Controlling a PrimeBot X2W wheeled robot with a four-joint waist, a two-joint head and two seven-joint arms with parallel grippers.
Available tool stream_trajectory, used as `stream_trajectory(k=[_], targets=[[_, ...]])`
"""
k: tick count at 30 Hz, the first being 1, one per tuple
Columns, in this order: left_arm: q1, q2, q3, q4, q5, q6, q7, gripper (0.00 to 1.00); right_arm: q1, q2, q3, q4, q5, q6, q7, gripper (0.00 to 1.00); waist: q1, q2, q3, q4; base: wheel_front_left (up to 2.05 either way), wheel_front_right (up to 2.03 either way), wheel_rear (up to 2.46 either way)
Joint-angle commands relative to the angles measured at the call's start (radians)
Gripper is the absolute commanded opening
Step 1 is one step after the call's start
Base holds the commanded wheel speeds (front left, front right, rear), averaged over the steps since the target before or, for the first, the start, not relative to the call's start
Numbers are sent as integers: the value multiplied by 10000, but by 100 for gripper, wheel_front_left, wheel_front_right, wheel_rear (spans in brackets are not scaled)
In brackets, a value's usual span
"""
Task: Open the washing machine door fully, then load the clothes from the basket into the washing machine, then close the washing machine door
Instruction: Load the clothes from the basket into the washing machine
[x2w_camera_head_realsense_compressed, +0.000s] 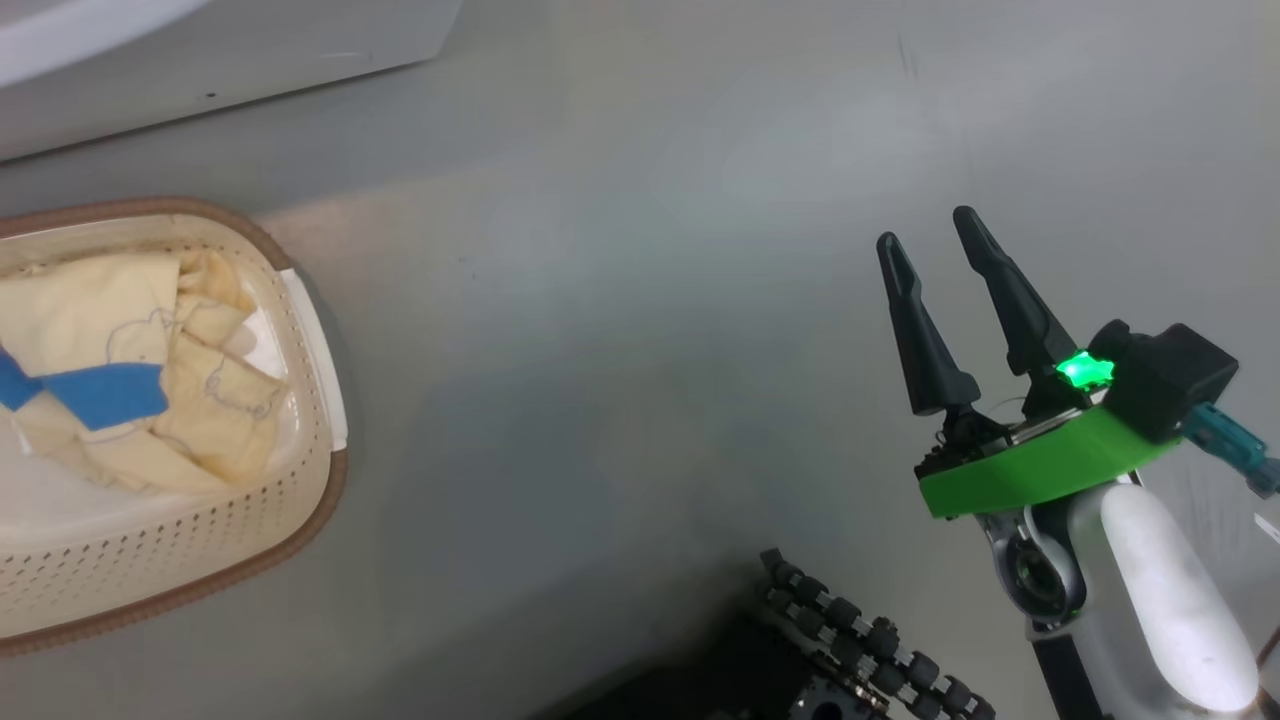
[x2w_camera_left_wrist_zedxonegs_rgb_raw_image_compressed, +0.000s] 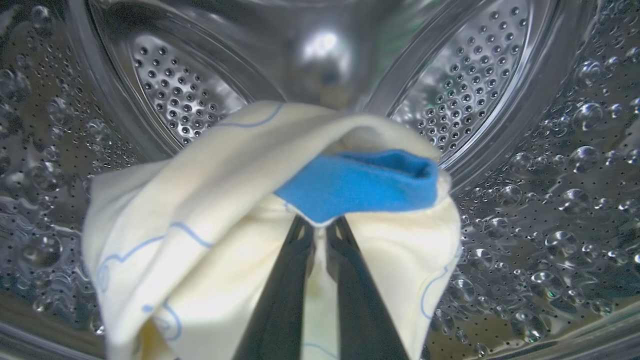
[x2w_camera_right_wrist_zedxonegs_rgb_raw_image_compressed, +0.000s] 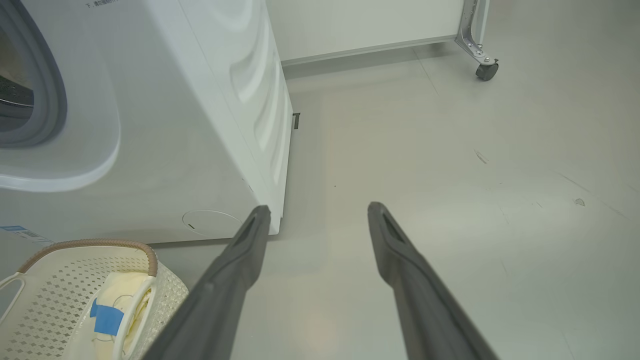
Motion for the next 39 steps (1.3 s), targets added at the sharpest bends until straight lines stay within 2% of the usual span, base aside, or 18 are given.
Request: stream_trajectory(k=[1,4,8,9,10,11,24,33,39], targets=[[-402,568,159,-189,123,-18,-181,0,125,-98,166,-287,84,-29,-95,100,-2,0,142,-64,0,0,0],[-617,650,131,326,299,-38,-861,0,50,-98,215,-313,230,-29,-96,100,-2,0,328,-104,0,0,0],[-509,480,190,1157,37,-24,-688,0,-24,-98,233,-294,301,-29,-96,100,-2,0,396,-103,0,0,0],[-498,445,193,1306,-5,1,-616,31,-42,-98,234,-288,307,-29,-96,100,-2,0,406,-101,0,0,0],[-508,433,184,1420,-16,22,-580,80,-63,-98,237,-285,312,-29,-96,100,-2,0,415,-104,0,0,0],[-526,416,200,1530,-55,39,-550,100,-82,-98,241,-282,312,-29,-96,100,-2,0,421,-112,0,0,0],[-337,234,42,2123,-68,171,-935,100,-155,-98,58,-241,212,-29,-97,100,-2,0,301,-11,0,0,0],[1180,-423,114,2177,-417,436,-2082,100,-23,-98,-407,-250,-209,-29,-97,100,-2,0,-307,548,0,0,0],[2551,-802,124,1680,-547,704,-3002,100,99,-98,-694,-225,-571,-29,-97,100,-2,0,-894,929,0,0,0]])
